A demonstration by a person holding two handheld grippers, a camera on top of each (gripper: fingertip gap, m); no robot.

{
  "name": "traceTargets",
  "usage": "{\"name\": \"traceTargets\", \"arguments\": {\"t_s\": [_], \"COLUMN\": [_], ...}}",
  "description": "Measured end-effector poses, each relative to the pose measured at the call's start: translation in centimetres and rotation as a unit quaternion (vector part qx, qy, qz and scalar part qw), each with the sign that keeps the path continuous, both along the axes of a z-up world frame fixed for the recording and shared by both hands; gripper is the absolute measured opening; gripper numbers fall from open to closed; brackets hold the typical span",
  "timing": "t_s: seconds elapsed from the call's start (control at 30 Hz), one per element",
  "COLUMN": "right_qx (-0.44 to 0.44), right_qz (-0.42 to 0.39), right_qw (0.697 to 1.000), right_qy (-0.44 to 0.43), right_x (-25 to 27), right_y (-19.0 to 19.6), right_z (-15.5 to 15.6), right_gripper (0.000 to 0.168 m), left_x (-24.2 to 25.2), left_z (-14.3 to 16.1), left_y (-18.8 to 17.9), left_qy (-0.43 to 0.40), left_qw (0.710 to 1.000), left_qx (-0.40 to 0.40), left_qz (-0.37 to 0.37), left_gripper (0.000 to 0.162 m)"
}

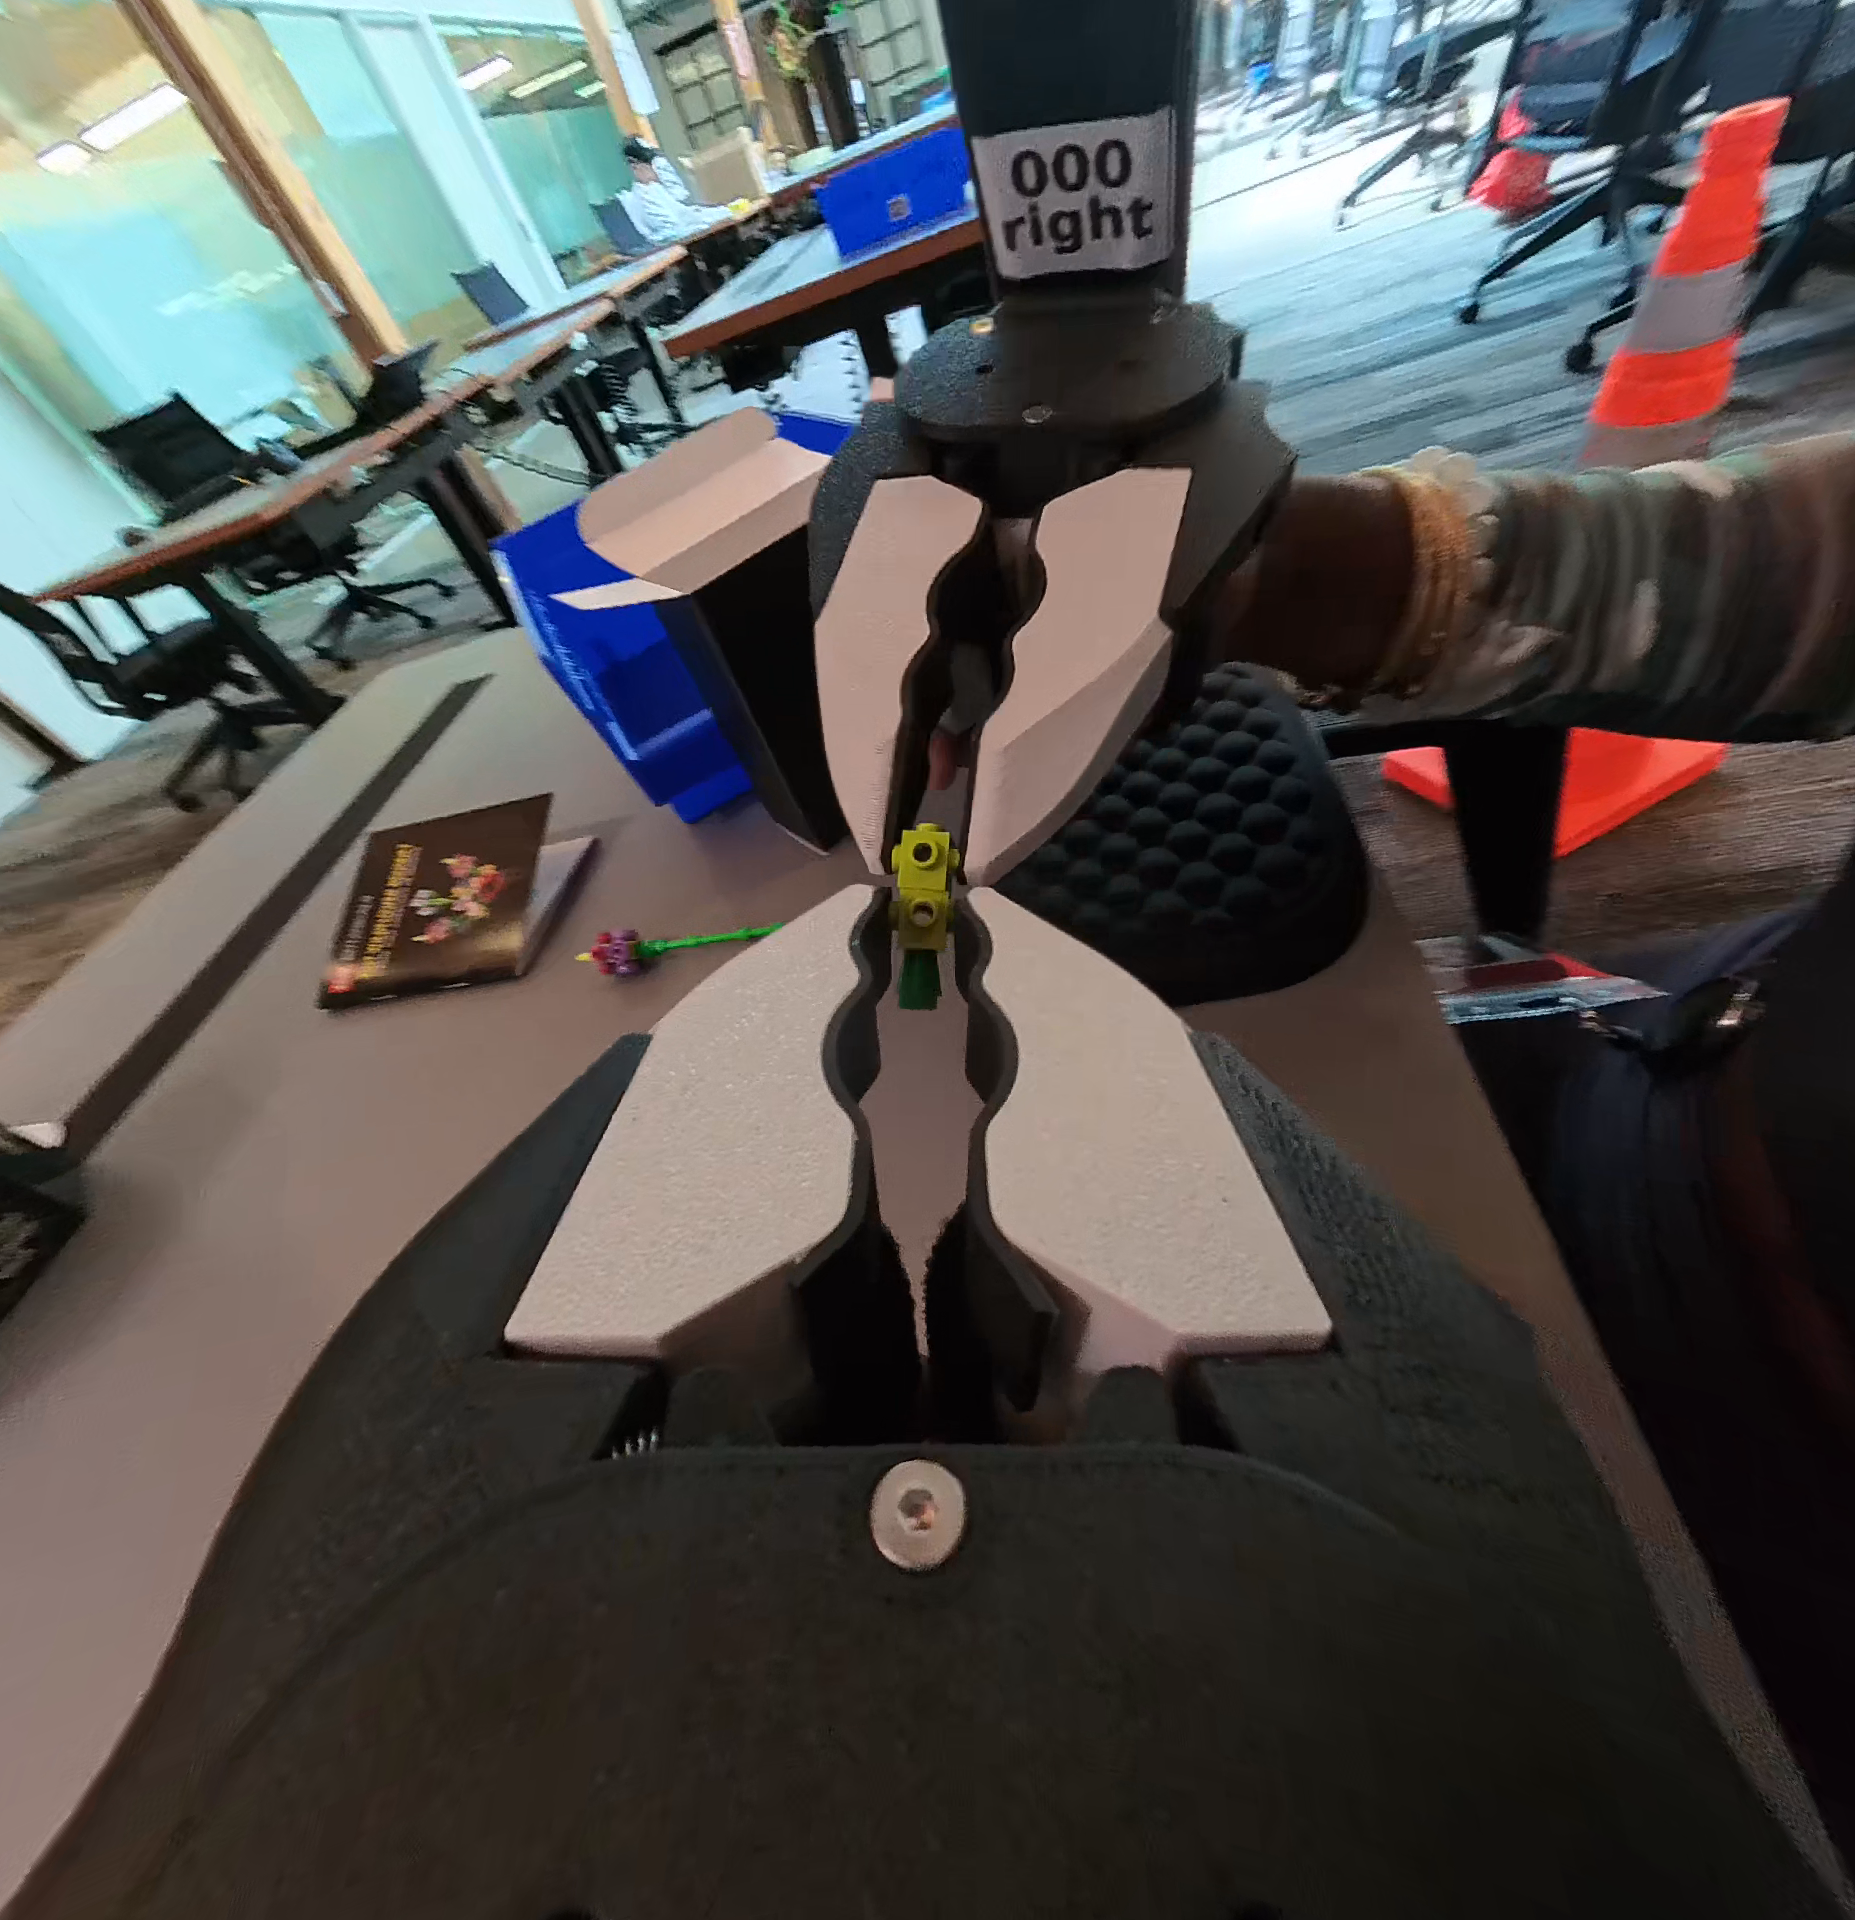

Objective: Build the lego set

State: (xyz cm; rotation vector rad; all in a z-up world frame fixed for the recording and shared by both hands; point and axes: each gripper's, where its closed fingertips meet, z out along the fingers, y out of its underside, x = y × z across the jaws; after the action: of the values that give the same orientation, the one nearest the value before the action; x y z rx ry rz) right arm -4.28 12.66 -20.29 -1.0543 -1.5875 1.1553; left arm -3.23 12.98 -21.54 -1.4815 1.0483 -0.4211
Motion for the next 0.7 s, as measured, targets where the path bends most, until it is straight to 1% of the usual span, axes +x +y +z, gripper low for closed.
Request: {"name": "traceTargets", "arguments": {"t_s": [0.1,0.2,0.3,0.33,0.37,0.4,0.43,0.47,0.5,0.53,0.6,0.63,0.7], "right_qx": [-0.055,-0.099,-0.149,-0.175,-0.215,-0.246,-0.244,-0.209,-0.157,-0.109,-0.03,-0.002,0.043], "right_qz": [-0.026,-0.033,-0.05,-0.056,-0.051,-0.051,-0.072,-0.12,-0.177,-0.23,-0.322,-0.366,-0.452], "right_qw": [0.998,0.995,0.988,0.983,0.973,0.961,0.955,0.959,0.964,0.963,0.946,0.931,0.891], "right_qy": [0.003,0.002,-0.002,0.014,0.068,0.119,0.151,0.153,0.123,0.084,0.032,0.014,-0.033], "right_x": [0.0,0.3,0.3,0.5,1.5,3.1,4.7,6.0,6.9,7.9,10.0,11.1,13.4], "right_y": [0.4,0.4,0.6,0.8,1.4,2.3,3.4,4.8,6.1,7.3,9.3,10.3,12.5], "right_z": [0.1,0.2,0.4,1.1,3.1,5.1,6.3,6.5,6.0,5.5,5.6,6.0,6.0], "right_gripper": [0.011,0.011,0.011,0.011,0.011,0.011,0.011,0.011,0.011,0.011,0.011,0.011,0.011], "left_x": [-0.1,0.2,0.1,-0.6,-2.7,-4.9,-5.9,-5.8,-5.3,-5.0,-4.4,-4.2,-3.7], "left_z": [0.2,0.3,0.5,0.1,-1.3,-2.7,-3.2,-2.6,-1.3,-0.2,-0.1,-0.4,-1.0], "left_y": [0.5,0.5,0.8,1.3,2.3,2.9,3.0,2.7,2.4,2.2,2.2,2.2,2.3], "left_qy": [0.03,0.031,0.034,0.06,0.125,0.174,0.157,0.094,0.037,0.009,0.019,0.032,0.044], "left_qw": [0.998,0.998,0.997,0.994,0.983,0.972,0.975,0.986,0.993,0.994,0.994,0.994,0.993], "left_qx": [0.044,0.048,0.065,0.072,0.074,0.068,0.05,0.034,0.031,0.039,0.049,0.052,0.058], "left_qz": [0.026,0.022,0.032,0.058,0.109,0.144,0.148,0.132,0.112,0.102,0.097,0.096,0.093], "left_gripper": [0.011,0.011,0.012,0.011,0.011,0.012,0.012,0.011,0.011,0.011,0.011,0.011,0.011]}}
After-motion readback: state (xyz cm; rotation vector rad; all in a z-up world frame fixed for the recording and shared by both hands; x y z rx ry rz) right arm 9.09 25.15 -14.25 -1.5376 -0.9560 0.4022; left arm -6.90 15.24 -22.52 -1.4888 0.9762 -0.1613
